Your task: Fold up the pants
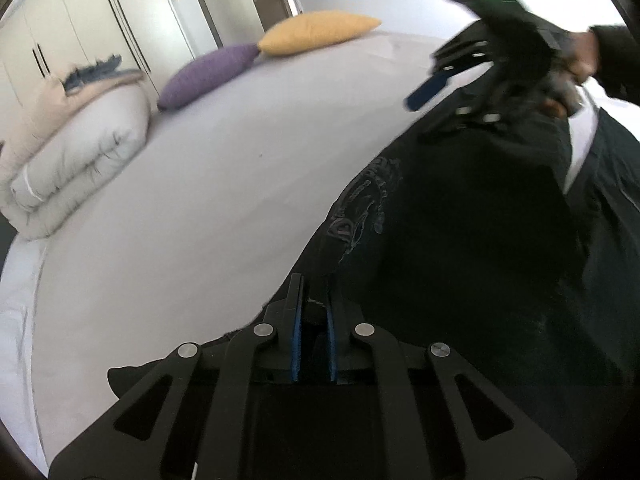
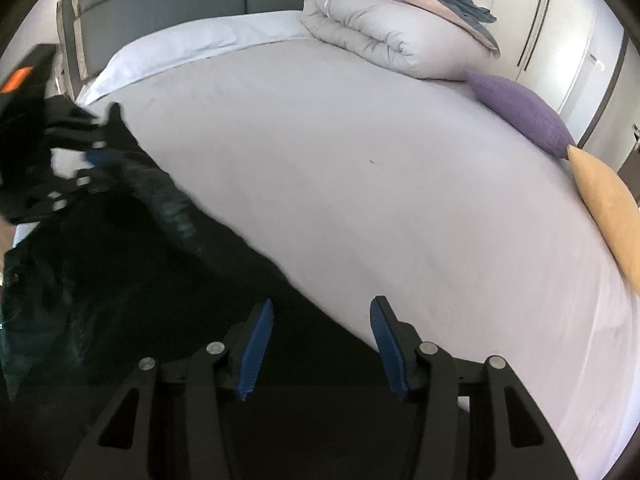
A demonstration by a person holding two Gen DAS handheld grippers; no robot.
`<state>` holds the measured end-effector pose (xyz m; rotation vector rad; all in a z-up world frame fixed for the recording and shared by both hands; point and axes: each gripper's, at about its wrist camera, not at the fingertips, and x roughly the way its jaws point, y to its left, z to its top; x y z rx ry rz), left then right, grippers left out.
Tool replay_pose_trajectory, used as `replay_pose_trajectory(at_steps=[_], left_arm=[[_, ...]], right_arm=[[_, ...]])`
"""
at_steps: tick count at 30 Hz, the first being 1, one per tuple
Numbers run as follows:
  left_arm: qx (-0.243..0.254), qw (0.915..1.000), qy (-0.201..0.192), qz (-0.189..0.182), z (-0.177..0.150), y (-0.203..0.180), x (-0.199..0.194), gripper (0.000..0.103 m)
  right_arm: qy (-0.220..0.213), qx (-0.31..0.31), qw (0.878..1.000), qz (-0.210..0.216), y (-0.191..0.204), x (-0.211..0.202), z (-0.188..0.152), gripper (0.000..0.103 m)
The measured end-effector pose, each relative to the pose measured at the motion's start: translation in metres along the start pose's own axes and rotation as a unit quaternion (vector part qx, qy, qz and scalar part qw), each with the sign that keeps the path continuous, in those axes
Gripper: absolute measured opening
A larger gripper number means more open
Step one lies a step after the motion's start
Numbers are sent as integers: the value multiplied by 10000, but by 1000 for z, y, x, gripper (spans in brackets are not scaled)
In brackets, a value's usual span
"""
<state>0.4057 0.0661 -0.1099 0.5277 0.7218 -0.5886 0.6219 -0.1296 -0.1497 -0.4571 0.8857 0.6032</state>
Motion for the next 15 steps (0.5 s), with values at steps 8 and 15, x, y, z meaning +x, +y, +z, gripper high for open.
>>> replay_pose_trajectory(at_steps=[8,15], left_arm=[[-108,9999,-73,14,-8,-22,-22,8],[-423,9987,-254,98,-15,-28,-50,8]], right_arm=[[196,-230,9993,214,21,14,10,14],[-183,-228,9995,99,54,-15,15,5]])
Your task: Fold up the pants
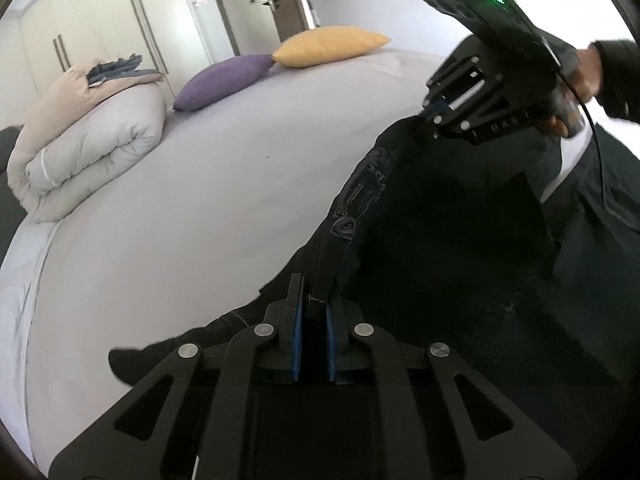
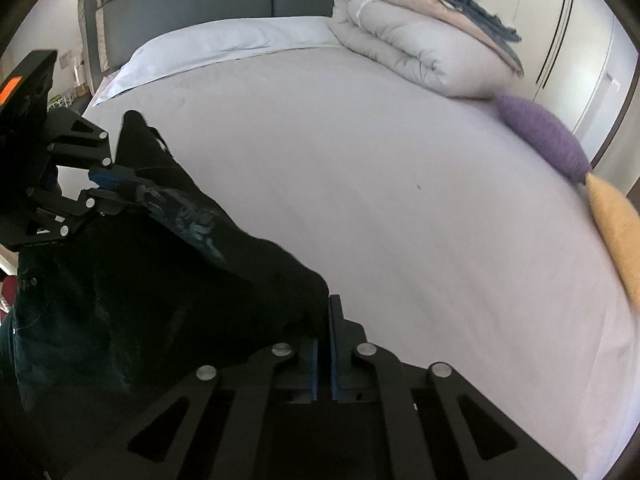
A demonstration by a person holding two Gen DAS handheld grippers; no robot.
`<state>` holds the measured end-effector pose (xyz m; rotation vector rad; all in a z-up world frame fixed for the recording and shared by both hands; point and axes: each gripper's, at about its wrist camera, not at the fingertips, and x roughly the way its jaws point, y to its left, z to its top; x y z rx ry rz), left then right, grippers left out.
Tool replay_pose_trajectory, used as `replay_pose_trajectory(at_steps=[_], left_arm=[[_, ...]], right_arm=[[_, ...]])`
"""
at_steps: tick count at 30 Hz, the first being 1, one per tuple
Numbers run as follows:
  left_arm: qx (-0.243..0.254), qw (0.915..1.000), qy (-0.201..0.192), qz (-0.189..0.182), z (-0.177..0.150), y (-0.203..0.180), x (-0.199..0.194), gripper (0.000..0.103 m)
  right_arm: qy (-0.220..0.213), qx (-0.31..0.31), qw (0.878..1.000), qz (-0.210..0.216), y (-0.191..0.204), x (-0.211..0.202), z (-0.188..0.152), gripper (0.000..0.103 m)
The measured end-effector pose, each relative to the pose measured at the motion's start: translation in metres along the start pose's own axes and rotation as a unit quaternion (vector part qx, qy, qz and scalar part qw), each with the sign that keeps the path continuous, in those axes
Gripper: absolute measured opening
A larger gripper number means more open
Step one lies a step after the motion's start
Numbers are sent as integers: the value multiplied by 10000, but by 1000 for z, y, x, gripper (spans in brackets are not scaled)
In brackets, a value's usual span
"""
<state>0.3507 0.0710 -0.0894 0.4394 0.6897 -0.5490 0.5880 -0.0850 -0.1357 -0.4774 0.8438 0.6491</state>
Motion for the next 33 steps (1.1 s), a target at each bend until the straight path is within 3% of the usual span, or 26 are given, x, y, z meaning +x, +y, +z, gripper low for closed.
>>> replay_pose_trajectory(at_steps=[6,10,13,17,20,28,33], left_arm=[[-161,9997,-174,33,-19,-9,-37,8],[-268,9995,-156,34,-46,-25,-61,8],[-252,9996,-106,34,-67,-41,-73,8],[-198,9997,127,-38,-96,-65,-81,8],[-60,9997,231,-3,-112,-88,-85,8],[-61,9994,334,-93,-135,-115,-101,8],[-14,9992,363,-158,-145,-120,-110,8]], right_arm=[[-378,-254,9990,-47,59,-27,-7,4],[-400,-971,9943,-198,122,-42,-32,4],[-171,-1936,9785,-697,171,-41,-62,4],[174,-3141,9397,-1345,223,-36,-109,4],[251,-3656,9152,-1674,253,-44,-131,4],[318,-4050,8969,-1747,302,-70,-160,4],[336,-4087,8959,-1709,322,-72,-167,4]])
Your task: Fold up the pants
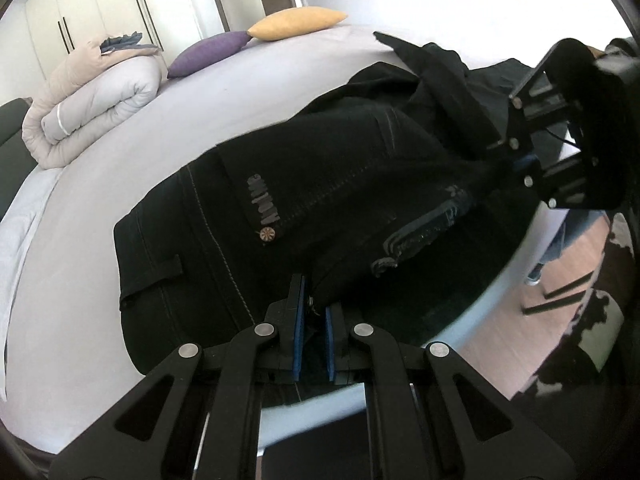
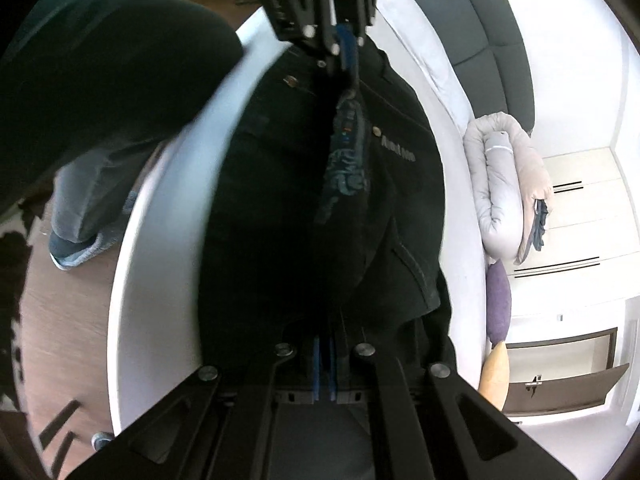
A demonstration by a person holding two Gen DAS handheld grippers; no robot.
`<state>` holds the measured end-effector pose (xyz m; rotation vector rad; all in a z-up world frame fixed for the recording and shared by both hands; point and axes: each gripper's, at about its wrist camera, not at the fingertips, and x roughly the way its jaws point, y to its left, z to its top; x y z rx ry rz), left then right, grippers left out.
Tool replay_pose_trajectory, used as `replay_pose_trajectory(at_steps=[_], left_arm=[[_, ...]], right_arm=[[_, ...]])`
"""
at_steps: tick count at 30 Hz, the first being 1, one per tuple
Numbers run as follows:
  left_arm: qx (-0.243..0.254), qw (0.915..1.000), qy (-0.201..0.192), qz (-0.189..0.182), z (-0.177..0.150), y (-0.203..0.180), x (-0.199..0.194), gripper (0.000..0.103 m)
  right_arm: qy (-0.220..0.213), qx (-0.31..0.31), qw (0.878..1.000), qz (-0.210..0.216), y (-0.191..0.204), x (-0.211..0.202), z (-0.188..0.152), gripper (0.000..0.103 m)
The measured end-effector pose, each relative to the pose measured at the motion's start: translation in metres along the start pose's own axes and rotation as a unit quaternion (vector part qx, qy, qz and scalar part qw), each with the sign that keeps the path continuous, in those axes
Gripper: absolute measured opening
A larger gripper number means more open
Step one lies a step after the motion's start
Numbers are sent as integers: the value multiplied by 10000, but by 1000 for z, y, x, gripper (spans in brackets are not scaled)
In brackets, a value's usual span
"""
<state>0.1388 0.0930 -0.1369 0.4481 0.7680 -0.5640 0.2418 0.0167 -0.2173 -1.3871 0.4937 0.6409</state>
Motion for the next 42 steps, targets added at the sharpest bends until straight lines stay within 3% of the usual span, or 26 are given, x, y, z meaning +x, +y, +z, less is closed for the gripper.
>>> replay_pose_trajectory(at_steps=[14,22,26,30,33,36,38,40,42], left_arm=[[41,9999,160,-1,-7,-2,6,9],[25,9981,605,-143,-2,4,-6,23],[-428,9987,243,-127,20,9,-18,23],[-779,9968,-102,-121,59,-3,-4,23],[-737,9950,-273,-620,79,-15,-5,23],[-45,9992,351,-199,75,-24,5,23],[182,9948,948,309,57,-11,14,23],[-333,9931,992,532,46,16,7,23],[-987,9917,701,433,45,34,-6,23]], right_arm=[[80,32,10000,14,29,-16,15,4],[142,73,9998,-134,41,-11,14,7],[170,357,9991,-161,39,-11,16,7],[170,817,9964,-168,34,-12,16,9],[110,921,9955,-211,36,-13,12,9],[131,1051,9942,-187,34,-13,14,9],[116,1142,9933,-159,33,-13,13,9],[96,1184,9928,-179,33,-13,13,9],[94,1241,9920,-187,33,-13,13,9]])
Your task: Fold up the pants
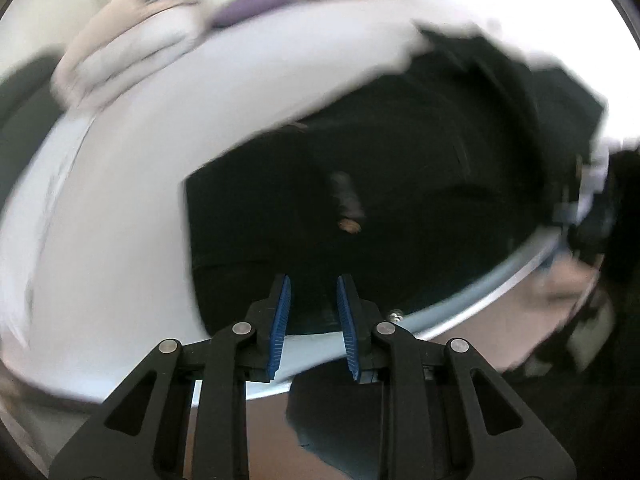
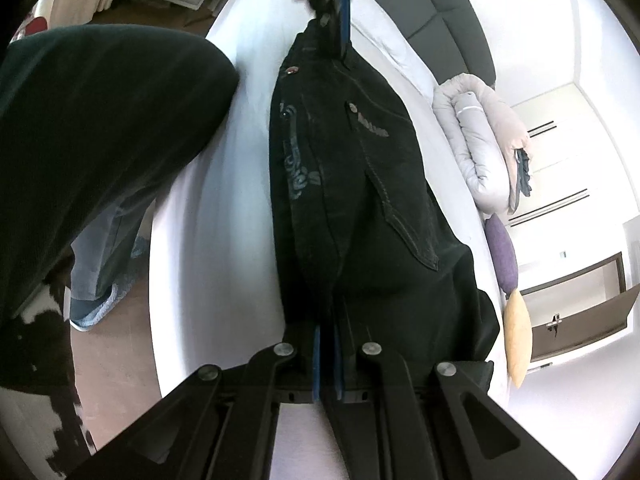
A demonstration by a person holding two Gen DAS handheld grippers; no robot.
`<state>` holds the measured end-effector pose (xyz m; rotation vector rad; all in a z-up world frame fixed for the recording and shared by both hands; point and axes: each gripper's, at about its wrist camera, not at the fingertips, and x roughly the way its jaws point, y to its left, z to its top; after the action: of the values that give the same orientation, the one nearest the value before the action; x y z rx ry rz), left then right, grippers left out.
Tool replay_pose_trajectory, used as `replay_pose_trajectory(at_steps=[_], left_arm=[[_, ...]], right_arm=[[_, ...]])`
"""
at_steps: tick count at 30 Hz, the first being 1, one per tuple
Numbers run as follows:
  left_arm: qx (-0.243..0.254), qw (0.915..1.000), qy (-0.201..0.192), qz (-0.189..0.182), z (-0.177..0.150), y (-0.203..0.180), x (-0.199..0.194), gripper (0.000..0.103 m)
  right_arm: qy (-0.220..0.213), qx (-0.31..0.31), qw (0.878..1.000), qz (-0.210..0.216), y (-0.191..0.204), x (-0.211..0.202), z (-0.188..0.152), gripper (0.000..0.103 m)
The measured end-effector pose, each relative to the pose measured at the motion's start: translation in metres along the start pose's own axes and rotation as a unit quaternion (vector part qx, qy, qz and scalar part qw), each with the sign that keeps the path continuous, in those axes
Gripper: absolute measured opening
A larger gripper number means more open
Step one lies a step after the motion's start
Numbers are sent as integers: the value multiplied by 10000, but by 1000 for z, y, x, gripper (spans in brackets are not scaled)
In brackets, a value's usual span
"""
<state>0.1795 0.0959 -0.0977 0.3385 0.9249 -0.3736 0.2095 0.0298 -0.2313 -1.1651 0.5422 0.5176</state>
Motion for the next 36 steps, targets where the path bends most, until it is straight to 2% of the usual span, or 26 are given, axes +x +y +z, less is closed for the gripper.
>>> replay_pose_trajectory(at_steps=[1,3,5,7,9,10,11,12,14,15,16,18,21,22,23,28,29,31,33,34,36], left_arm=[[-388,9986,-268,-231,3,5,-8,23],[-772,9945,-532,-465,13,3,-9,23],[-1111,9895,-572,-728,29,-10,8,23],[-1204,9888,-475,-739,40,-28,29,23],[-1157,9892,-312,-846,52,-50,57,23],[-1170,9904,-117,-730,55,-58,75,23],[-1154,9913,-47,-624,57,-63,84,23],[-1122,9921,-85,-549,59,-66,90,23],[-1113,9926,-110,-479,65,-70,94,23],[-1136,9922,-112,-501,66,-71,95,23],[-1139,9921,-121,-514,61,-75,96,23],[-1127,9922,-135,-517,55,-75,97,23],[-1098,9930,-116,-419,51,-71,97,23],[-1097,9932,-113,-384,56,-77,102,23],[-1112,9930,-134,-364,41,-71,93,23],[-1202,9916,-209,-425,39,-73,99,23],[-1214,9913,-216,-458,39,-72,99,23],[-1212,9910,-228,-518,37,-67,97,23],[-1248,9902,-241,-583,35,-63,96,23],[-1254,9900,-246,-595,34,-62,95,23],[-1247,9901,-261,-594,32,-61,94,23]], right_arm=[[2,50,10000,3,-1,0,0,9],[-1,114,9999,9,-2,0,0,9],[-14,187,9998,-22,-3,-2,-1,10],[-13,290,9996,-3,-6,-5,-3,15],[-13,514,9986,-87,-12,-9,-6,33],[-26,637,9979,-141,-17,-11,-8,53],[-80,869,9962,15,-25,-17,-12,79],[-178,1168,9927,228,-35,-25,-16,85],[-404,2150,9746,484,-71,-41,-32,86],[-395,2631,9620,609,-91,-43,-42,86],[-369,3197,9440,723,-117,-42,-54,86],[-217,4404,8945,742,-177,-29,-88,86],[436,5906,8043,494,-259,12,-143,86],[680,6156,7840,416,-280,30,-156,86],[877,6264,7737,360,-291,44,-163,86],[1960,6646,7205,277,-335,133,-181,86],[2198,6725,7064,206,-341,150,-187,84],[2712,6688,6922,34,-341,182,-190,85],[3003,6620,6866,132,-341,206,-194,87],[3006,6586,6898,76,-341,210,-192,86],[2844,6506,7041,21,-342,209,-186,69]])
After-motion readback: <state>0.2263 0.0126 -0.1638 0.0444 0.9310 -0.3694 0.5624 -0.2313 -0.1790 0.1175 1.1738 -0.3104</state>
